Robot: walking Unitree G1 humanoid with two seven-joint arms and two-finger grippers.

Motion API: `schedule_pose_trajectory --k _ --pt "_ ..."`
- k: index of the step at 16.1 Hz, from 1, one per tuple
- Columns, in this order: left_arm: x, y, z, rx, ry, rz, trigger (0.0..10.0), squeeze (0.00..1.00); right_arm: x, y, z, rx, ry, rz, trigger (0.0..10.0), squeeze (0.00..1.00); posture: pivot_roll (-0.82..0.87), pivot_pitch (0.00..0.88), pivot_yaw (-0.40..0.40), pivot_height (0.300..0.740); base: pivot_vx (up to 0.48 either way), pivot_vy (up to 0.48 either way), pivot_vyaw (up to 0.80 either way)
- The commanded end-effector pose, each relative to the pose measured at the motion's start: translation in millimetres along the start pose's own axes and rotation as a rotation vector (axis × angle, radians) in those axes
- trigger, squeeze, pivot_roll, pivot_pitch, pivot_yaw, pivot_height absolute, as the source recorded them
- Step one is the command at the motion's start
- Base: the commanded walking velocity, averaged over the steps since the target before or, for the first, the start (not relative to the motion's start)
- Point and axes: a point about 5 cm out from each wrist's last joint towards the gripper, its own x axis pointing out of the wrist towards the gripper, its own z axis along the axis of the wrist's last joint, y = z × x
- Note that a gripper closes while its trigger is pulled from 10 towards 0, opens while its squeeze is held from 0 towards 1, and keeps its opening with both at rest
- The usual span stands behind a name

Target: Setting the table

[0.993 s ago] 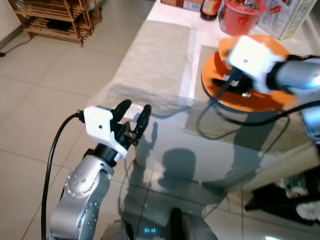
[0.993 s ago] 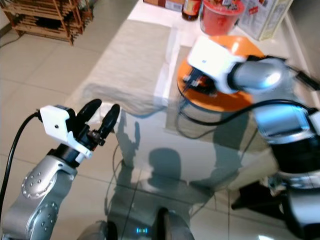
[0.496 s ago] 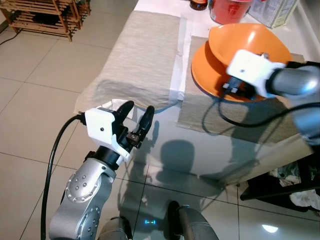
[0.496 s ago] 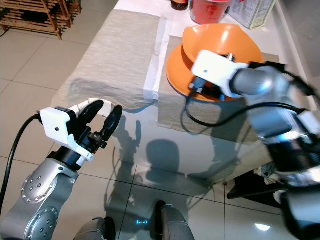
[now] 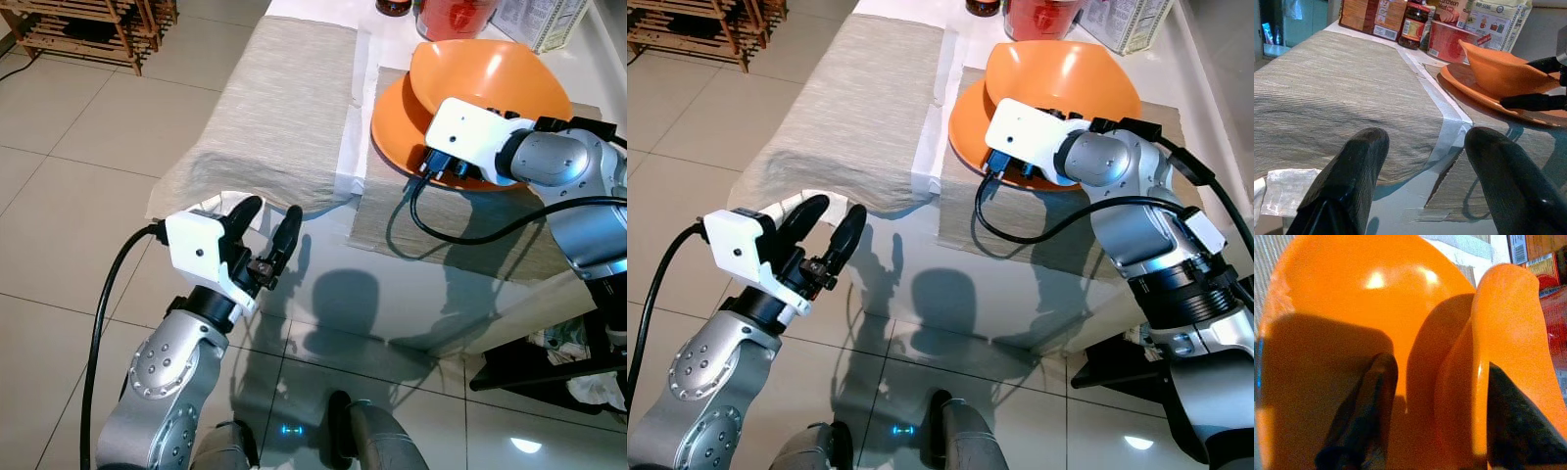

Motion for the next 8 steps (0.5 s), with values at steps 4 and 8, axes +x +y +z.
schedule_pose_trajectory --k 4,8 --pt "-1.7 -4.3 2 0.002 -0.002 -0.007 10.0 0.00 -1.2 -9.0 1 -0.006 0.000 -0.053 0.0 0.00 -0.10 0.265 -0.052 0.740 0.000 0.000 0.00" --pt "-0.8 -3.2 5 0.009 -0.014 -0.001 10.0 0.00 0.5 -9.5 7 -0.007 -0.026 -0.073 0.0 0.00 -0.10 0.256 -0.056 0.740 0.000 0.000 0.00"
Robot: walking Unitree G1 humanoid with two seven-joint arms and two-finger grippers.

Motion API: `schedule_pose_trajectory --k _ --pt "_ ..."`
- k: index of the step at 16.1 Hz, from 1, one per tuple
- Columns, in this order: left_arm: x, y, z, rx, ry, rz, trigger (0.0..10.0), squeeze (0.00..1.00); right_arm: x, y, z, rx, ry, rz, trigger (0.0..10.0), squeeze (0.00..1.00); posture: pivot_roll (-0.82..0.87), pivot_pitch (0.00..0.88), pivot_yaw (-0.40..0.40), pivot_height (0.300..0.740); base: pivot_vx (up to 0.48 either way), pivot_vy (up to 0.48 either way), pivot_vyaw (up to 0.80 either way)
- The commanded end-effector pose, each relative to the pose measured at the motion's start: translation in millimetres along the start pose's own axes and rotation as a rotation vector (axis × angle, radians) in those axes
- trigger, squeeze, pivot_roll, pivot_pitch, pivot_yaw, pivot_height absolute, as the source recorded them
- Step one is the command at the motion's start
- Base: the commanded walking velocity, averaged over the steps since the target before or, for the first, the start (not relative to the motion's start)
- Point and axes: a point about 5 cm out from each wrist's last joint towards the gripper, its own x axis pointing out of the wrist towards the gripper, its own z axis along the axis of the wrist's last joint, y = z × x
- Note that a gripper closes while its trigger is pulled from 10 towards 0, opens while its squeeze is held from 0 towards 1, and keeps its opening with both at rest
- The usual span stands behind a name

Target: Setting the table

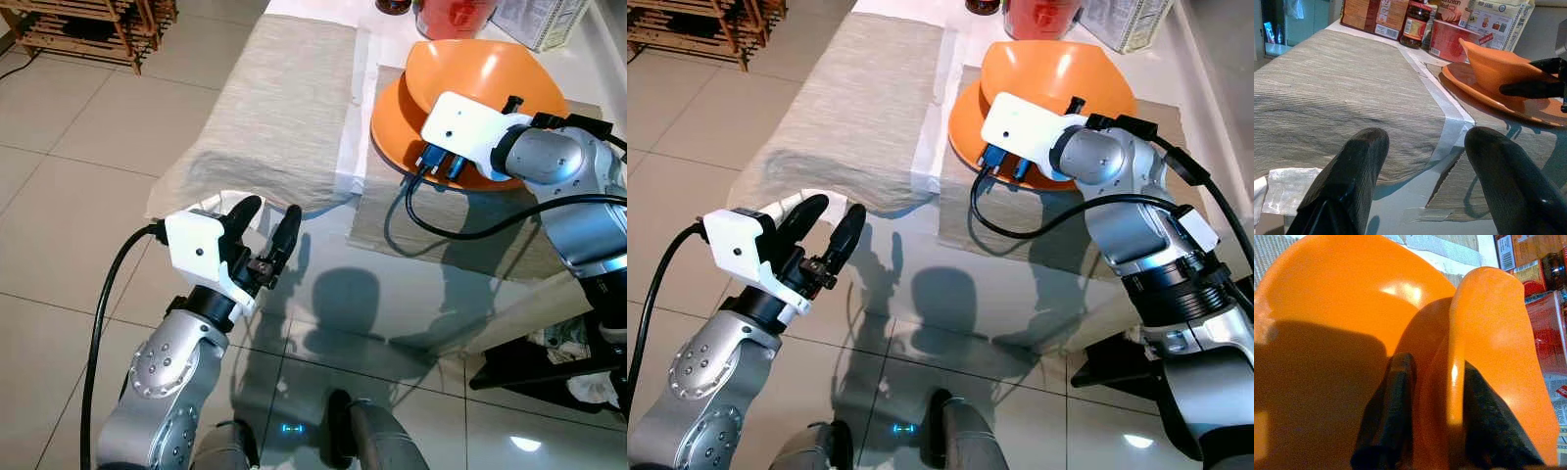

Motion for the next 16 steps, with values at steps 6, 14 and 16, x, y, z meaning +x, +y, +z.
schedule_pose_trajectory --k 6,14,16 --pt "-0.3 -4.1 6 0.016 -0.023 -0.003 10.0 0.00 -2.1 -14.8 4 -0.031 -0.009 -0.069 0.0 0.00 -0.10 0.252 -0.067 0.740 0.000 0.000 0.00" --pt "-2.5 -5.1 10 0.014 -0.043 0.034 10.0 0.00 27.5 -3.4 123 -0.072 -0.526 -0.155 0.0 0.00 -0.07 0.256 -0.101 0.740 0.000 0.000 0.00" --pt "-3.3 -5.6 11 0.018 -0.044 0.039 10.0 0.00 41.5 23.1 136 -0.064 -0.561 -0.019 0.0 0.00 -0.06 0.259 -0.108 0.740 0.000 0.000 0.00"
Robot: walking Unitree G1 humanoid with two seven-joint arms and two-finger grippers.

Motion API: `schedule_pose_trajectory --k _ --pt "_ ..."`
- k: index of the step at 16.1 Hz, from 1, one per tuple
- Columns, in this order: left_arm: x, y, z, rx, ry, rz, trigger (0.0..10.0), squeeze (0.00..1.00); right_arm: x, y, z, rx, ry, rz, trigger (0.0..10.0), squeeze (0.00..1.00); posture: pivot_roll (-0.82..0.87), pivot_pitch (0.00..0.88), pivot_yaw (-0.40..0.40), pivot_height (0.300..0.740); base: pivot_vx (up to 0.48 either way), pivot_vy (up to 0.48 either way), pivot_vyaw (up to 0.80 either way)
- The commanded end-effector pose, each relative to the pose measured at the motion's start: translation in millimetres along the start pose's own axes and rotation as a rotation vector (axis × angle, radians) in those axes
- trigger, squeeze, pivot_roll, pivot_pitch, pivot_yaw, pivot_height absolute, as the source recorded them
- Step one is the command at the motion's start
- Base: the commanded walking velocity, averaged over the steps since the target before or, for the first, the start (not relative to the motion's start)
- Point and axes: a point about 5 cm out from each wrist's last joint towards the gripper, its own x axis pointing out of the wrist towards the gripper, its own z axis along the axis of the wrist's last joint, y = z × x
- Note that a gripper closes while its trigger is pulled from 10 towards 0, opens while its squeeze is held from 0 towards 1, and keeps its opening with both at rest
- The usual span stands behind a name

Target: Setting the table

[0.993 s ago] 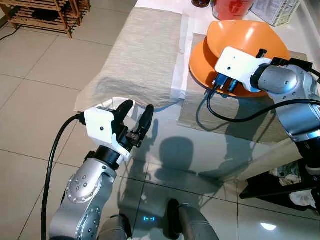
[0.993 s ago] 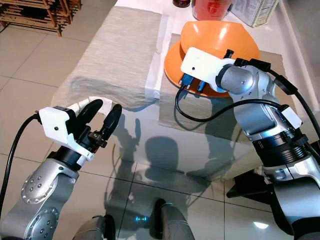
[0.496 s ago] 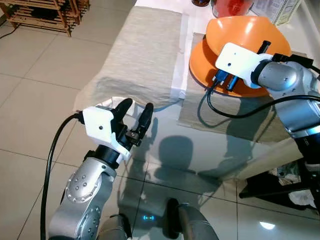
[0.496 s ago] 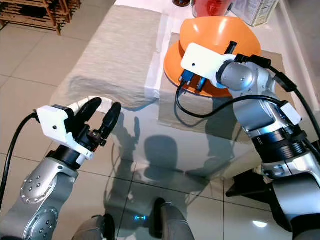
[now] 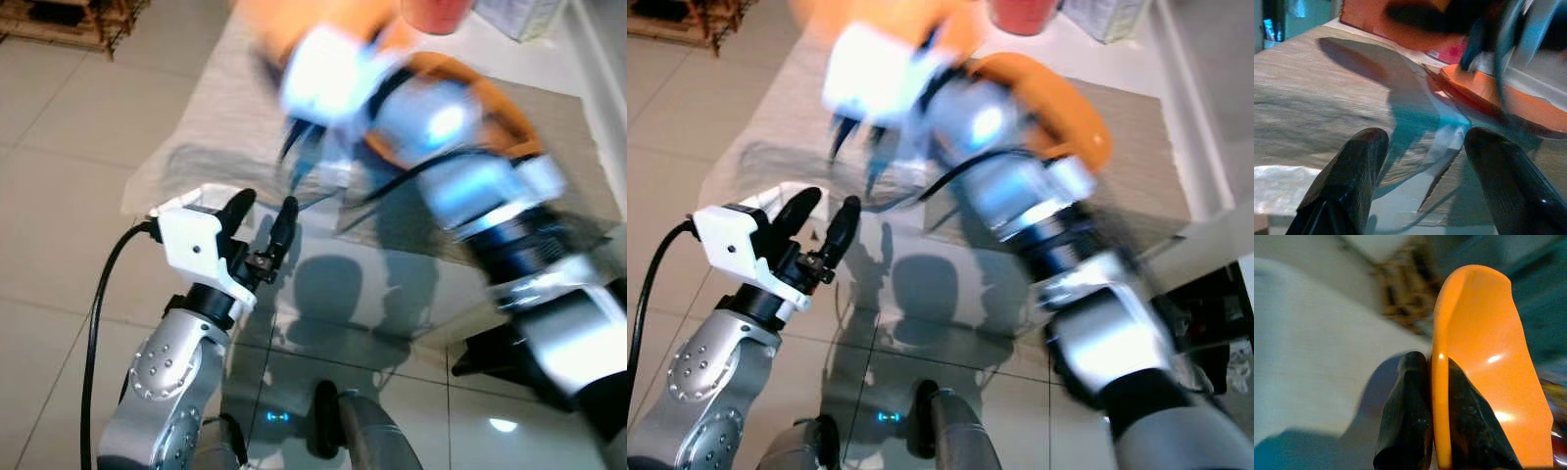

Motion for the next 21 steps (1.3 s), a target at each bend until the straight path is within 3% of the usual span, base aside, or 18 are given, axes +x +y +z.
schedule_pose_trajectory --k 1,2,3,4,5,6,7,8,11,14,16,20,21 --pt "-3.3 -2.2 4 0.007 -0.011 0.004 10.0 0.00 -0.1 1.1 -1 -0.017 -0.006 0.023 0.0 0.00 -0.05 0.258 -0.113 0.740 0.000 0.000 0.00" --pt "-5.3 -1.2 5 0.010 -0.012 0.018 10.0 0.00 5.3 12.0 1 -0.026 -0.011 0.114 0.0 0.00 -0.04 0.259 -0.119 0.740 0.000 0.000 0.00" --pt "-5.5 -1.2 5 0.010 -0.013 0.020 10.0 0.00 5.5 12.8 1 -0.032 -0.014 0.123 0.0 0.00 -0.04 0.259 -0.119 0.740 0.000 0.000 0.00" --pt "-6.1 -1.5 5 0.010 -0.014 0.022 10.0 0.00 5.9 12.7 -1 -0.040 0.006 0.144 1.1 0.00 -0.04 0.260 -0.119 0.740 0.000 0.000 0.00" --pt "-6.1 -1.8 6 0.011 -0.014 0.023 10.0 0.00 6.3 11.5 -4 -0.028 0.029 0.144 6.9 0.00 -0.05 0.260 -0.118 0.740 0.000 0.000 0.00" --pt "-5.9 -1.8 6 0.012 -0.014 0.023 10.0 0.00 6.3 12.4 -7 -0.014 0.051 0.158 10.0 0.00 -0.05 0.258 -0.116 0.740 0.000 0.000 0.00" --pt "-5.4 -2.0 6 0.012 -0.014 0.022 10.0 0.00 3.9 12.5 -13 -0.018 0.100 0.174 10.0 0.92 -0.05 0.257 -0.114 0.740 0.000 0.000 0.00" --pt "-4.8 -1.9 6 0.012 -0.015 0.021 10.0 0.00 1.2 10.5 -17 -0.038 0.140 0.173 10.0 1.00 -0.05 0.258 -0.113 0.740 0.000 0.000 0.00" --pt "-3.5 -1.4 7 0.013 -0.018 0.019 10.0 0.00 -5.0 2.3 -22 -0.046 0.185 0.158 10.0 1.00 -0.05 0.255 -0.107 0.740 0.000 0.000 0.00" --pt "-2.2 -0.6 7 0.012 -0.021 0.016 10.0 0.00 -9.9 -5.4 -14 0.015 0.133 0.147 10.0 1.00 -0.06 0.249 -0.101 0.740 0.000 0.000 0.00" --pt "-0.8 0.1 8 0.007 -0.025 0.011 10.0 0.00 -21.7 -10.7 1 0.215 -0.022 0.187 10.0 1.00 -0.06 0.243 -0.094 0.740 0.000 0.000 0.00" --pt "0.5 2.6 9 0.007 -0.029 0.008 10.0 0.00 -44.3 -30.8 5 0.354 -0.149 0.102 10.0 1.00 -0.06 0.235 -0.089 0.740 0.000 0.000 0.00" --pt "0.1 4.5 7 0.008 -0.025 0.013 10.0 0.00 -50.6 -35.4 6 0.425 -0.196 0.073 10.0 1.00 -0.06 0.226 -0.086 0.740 0.000 0.000 0.00"
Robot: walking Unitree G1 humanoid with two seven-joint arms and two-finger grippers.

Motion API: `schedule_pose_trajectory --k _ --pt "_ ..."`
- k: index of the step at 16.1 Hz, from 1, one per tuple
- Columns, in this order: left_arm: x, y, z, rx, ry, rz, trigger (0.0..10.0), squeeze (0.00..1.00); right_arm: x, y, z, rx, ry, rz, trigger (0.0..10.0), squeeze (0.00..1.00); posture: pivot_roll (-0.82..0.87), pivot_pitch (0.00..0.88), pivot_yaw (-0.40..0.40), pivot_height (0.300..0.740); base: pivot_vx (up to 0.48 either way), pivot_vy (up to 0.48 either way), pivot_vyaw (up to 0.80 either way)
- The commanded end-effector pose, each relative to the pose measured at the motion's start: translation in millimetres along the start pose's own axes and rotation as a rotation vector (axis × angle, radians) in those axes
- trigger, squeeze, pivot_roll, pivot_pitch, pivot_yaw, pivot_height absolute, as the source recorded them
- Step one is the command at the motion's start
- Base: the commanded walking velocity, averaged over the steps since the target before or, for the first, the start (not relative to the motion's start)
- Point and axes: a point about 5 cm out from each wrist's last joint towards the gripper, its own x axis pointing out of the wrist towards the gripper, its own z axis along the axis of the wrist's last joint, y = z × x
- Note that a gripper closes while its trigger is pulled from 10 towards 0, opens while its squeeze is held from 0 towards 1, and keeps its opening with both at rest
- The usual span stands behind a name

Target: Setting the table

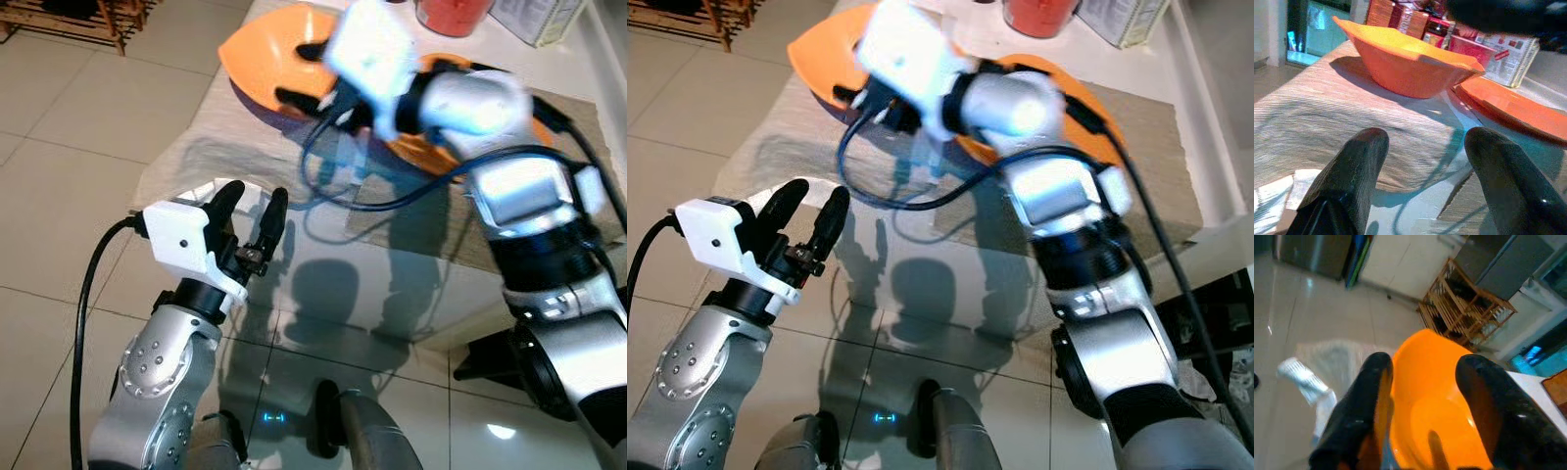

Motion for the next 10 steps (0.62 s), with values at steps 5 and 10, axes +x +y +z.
schedule_pose_trajectory --k 5,10 --pt "-1.1 15.5 -1 0.030 0.002 0.042 10.0 0.00 -52.7 -29.9 -51 0.673 -0.171 -0.569 10.0 0.00 -0.08 0.203 -0.072 0.740 0.000 0.000 0.00" --pt "-13.6 60.9 49 -0.102 -0.267 0.173 10.0 0.00 -55.4 8.3 -45 0.847 -0.322 -0.452 10.0 0.00 -0.07 0.185 -0.061 0.740 0.000 0.000 -0.48"
